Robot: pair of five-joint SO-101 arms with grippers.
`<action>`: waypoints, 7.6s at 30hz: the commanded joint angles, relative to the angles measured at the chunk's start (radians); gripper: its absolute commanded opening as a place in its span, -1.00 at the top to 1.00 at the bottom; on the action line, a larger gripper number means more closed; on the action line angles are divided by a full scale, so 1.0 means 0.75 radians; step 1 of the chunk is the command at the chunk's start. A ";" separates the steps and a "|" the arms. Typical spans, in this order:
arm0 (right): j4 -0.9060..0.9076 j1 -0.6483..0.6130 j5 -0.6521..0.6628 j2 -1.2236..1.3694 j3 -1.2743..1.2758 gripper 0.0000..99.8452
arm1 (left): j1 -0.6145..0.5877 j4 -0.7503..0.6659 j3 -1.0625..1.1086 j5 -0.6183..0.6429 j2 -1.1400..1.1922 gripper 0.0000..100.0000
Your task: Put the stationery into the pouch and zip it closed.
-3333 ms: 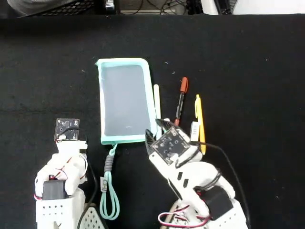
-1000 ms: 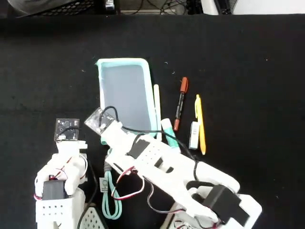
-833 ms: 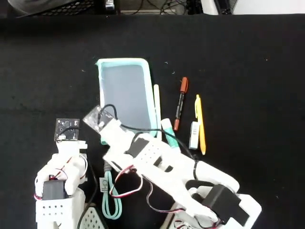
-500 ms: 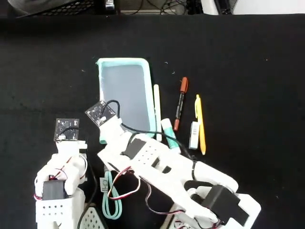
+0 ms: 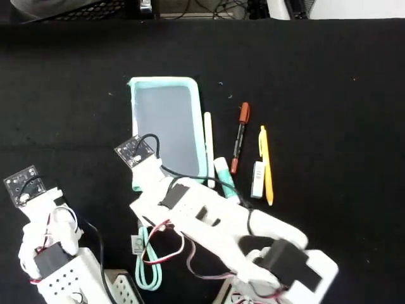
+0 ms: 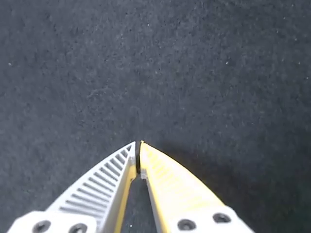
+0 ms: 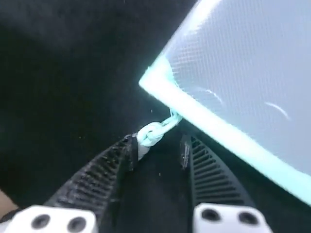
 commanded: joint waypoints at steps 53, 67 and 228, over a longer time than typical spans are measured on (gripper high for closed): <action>0.192 -0.133 -0.008 -0.310 0.136 0.35 | 0.001 -0.025 0.021 0.004 -0.012 0.94; 0.295 -0.125 0.090 0.036 -0.024 0.89 | 0.001 -0.025 0.021 0.004 -0.012 0.94; 0.409 0.270 0.943 -0.600 -0.212 0.98 | 1.006 -0.520 -0.032 0.243 -0.012 0.52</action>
